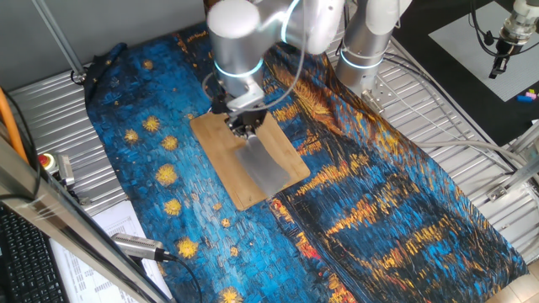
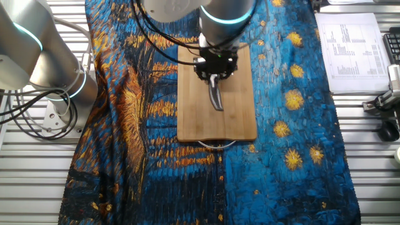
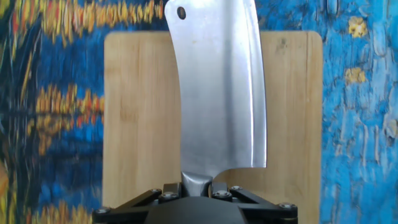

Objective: Put the knife on the cutting board

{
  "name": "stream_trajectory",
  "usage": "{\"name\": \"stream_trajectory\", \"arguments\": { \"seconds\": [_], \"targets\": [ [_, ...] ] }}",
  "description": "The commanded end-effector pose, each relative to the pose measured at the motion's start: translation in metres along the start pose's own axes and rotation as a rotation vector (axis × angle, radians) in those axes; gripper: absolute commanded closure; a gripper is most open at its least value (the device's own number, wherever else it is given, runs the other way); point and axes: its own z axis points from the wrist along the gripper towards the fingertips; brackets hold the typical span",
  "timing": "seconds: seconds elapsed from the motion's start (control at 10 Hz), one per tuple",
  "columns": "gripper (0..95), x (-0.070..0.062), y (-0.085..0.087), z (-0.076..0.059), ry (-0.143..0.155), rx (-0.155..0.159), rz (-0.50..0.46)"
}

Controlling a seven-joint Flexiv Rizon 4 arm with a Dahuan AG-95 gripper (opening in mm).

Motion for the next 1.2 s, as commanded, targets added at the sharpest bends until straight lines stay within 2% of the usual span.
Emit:
{"name": "stream_trajectory", "arguments": {
  "seconds": [0.1, 0.3, 0.6, 1.0, 1.2],
  "targets": [
    [95.0, 0.001, -0.004, -0.001, 0.0, -0.005, -0.016],
    [95.0, 0.002, -0.005, 0.008, 0.011, 0.0, -0.033],
    [95.0, 0.014, -0.006, 0.009, 0.016, 0.003, -0.031],
    [95.0, 0.023, -0.007, 0.014, 0.02, -0.005, -0.025],
    [95.0, 0.025, -0.007, 0.014, 0.038, -0.009, -0.013]
  ]
}}
